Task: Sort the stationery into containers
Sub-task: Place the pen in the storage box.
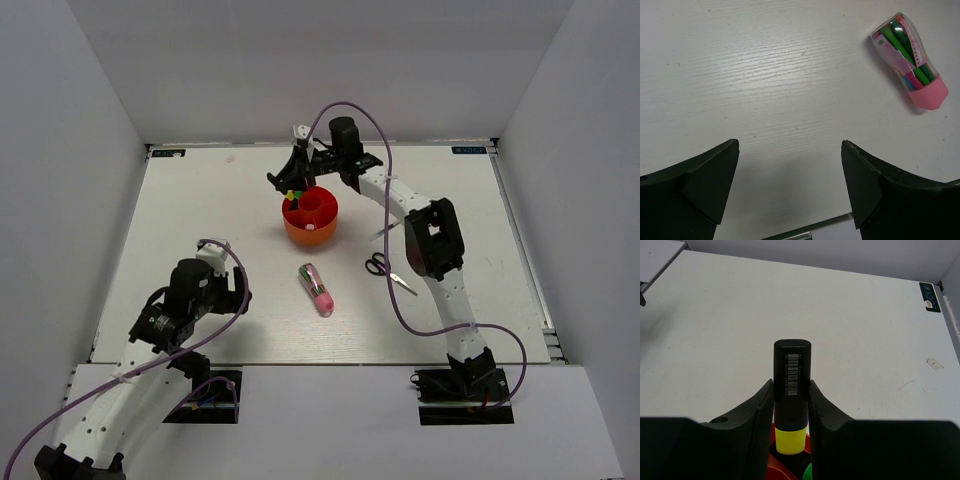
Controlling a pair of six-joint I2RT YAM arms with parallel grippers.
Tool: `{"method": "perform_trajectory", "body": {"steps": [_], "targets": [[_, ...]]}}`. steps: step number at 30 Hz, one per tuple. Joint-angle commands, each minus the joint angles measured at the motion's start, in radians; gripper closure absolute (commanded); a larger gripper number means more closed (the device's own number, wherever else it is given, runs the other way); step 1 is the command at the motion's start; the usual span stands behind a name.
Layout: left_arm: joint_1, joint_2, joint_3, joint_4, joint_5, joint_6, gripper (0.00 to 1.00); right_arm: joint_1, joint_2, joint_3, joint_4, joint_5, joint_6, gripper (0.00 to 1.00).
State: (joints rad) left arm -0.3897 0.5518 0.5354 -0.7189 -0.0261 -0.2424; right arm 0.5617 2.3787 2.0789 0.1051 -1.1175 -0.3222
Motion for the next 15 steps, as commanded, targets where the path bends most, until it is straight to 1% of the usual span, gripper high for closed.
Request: {"method": "perform_trajectory", "body": {"steps": [1,6,15], "targets": [[0.014,0.005,-0.003,0.001,-0.003,0.011,0.07,-0.019,0.019,0.056,0.001,-0.062,-0.023,1.0],[0.014,0.014,-0.003,-0.001,0.003,0.014,0.07,-0.023,0.034,0.053,-0.001,-0.068,-0.032,1.0],[0.015,0.011,-0.002,-0.001,0.002,0.011,0.07,-0.019,0.071,0.101,-0.03,-0.084,-0.049,1.0]]}}
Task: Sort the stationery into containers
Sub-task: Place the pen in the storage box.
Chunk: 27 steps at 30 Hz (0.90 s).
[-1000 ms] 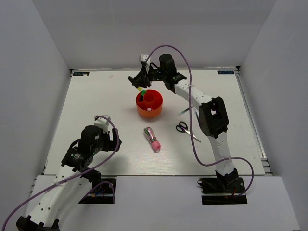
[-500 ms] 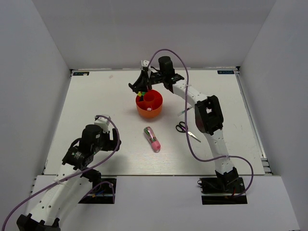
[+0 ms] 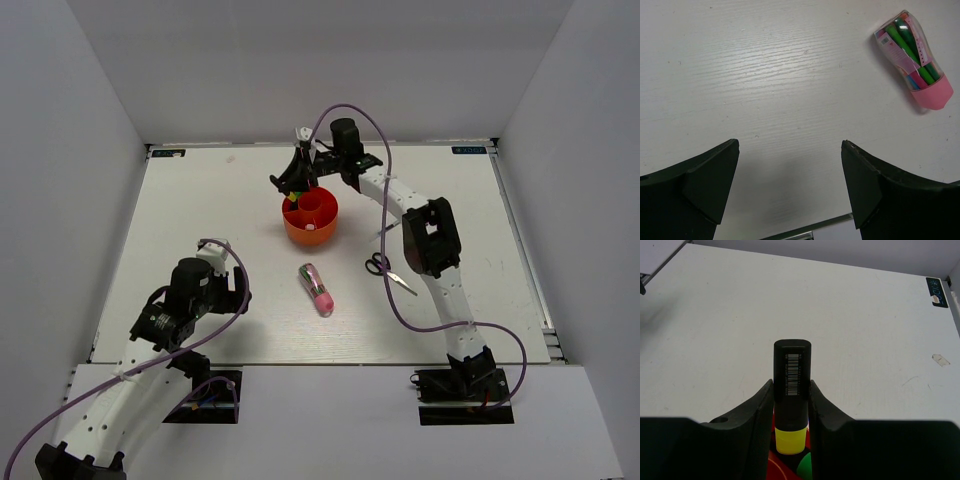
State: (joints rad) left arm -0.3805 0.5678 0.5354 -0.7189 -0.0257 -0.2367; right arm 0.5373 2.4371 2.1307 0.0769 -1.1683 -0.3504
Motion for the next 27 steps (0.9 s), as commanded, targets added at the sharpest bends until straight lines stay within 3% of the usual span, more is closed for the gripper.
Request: {"method": "perform_trajectory", "body": {"steps": [1,27], "targets": [[0.006,-0.002,-0.003,-0.001,0.001,0.008,0.07,0.006,0.019,0.051,-0.002,-0.034,-0.021,1.0],[0.006,-0.009,-0.003,-0.002,0.003,0.01,0.07,0.029,0.04,0.052,-0.034,-0.044,-0.035,1.0]]}}
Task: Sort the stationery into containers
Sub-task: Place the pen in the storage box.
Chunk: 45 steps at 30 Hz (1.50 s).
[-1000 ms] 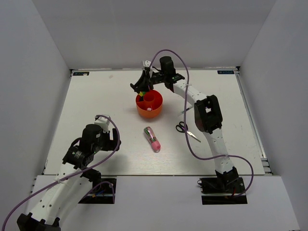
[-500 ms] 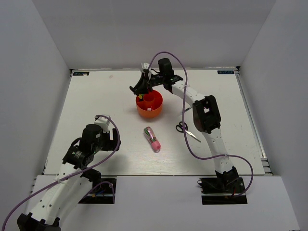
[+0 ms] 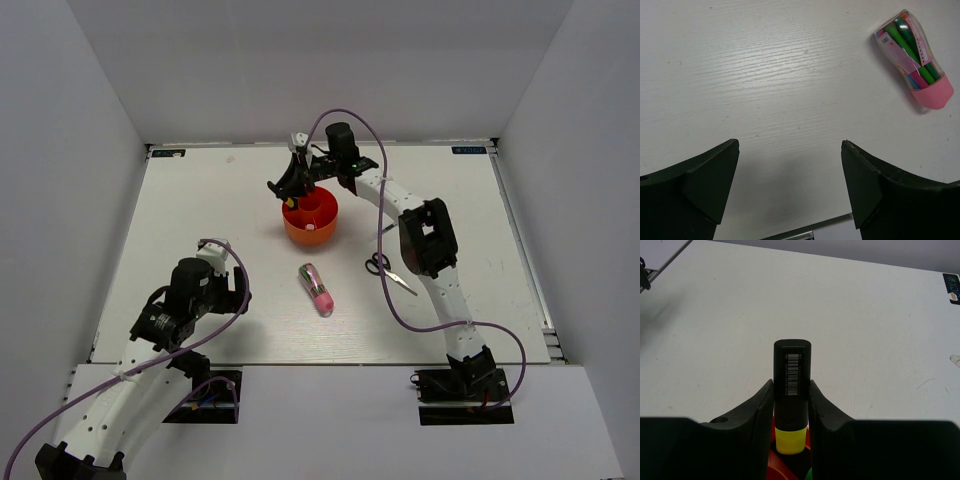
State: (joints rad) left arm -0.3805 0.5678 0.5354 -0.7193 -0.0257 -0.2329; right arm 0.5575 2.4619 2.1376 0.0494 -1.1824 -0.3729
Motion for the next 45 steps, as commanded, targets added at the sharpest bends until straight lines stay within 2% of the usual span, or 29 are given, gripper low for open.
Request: {"method": "perform_trajectory", "body": {"steps": [1,30,33,39,45], "targets": [[0.006,-0.011,-0.003,0.0,0.003,0.006,0.07,0.007,0.016,0.042,-0.008,-0.028,-0.014,1.0],[0.006,-0.008,-0.003,0.0,0.003,0.007,0.07,-0.001,0.013,-0.03,0.015,-0.046,0.02,0.98],[0.006,-0.006,-0.002,0.001,0.003,0.006,0.07,-0.002,0.012,-0.038,0.024,-0.042,0.02,0.93],[0.006,-0.005,-0.003,0.0,0.003,0.006,0.07,-0.004,0.011,-0.036,0.026,-0.033,0.023,0.7],[0.006,-0.005,-0.002,0.001,0.003,0.007,0.07,-0.008,0.005,-0.038,0.035,-0.025,0.032,0.6]]}}
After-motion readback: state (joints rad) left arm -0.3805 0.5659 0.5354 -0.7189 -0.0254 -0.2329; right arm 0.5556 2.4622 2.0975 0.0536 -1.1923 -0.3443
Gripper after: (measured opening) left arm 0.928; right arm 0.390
